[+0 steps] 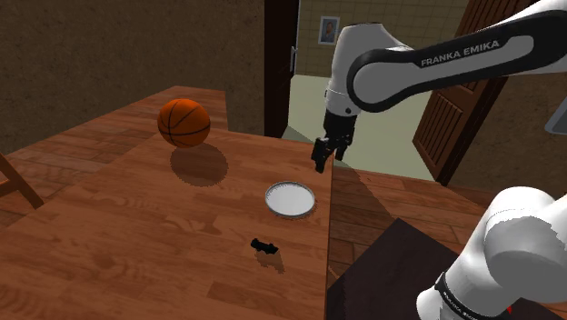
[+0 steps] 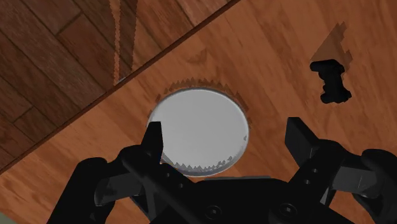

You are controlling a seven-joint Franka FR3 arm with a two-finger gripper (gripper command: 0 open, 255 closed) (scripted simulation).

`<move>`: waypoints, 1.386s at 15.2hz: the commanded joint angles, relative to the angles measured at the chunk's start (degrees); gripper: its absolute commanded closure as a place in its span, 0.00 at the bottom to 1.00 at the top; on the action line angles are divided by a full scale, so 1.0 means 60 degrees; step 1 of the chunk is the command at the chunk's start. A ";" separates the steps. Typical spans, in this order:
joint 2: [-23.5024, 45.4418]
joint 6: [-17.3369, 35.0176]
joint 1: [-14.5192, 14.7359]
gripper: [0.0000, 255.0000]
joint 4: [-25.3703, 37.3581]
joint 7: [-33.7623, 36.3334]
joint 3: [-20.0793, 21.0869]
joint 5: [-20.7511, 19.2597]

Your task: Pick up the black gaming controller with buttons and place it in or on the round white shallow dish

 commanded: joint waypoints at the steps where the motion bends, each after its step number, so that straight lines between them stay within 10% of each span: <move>1: 0.0514 0.0555 0.0191 0.00 -0.0044 0.0081 0.0185 0.0162; 21: 0.6398 0.4592 0.1623 0.00 0.1757 0.0663 0.1610 0.0530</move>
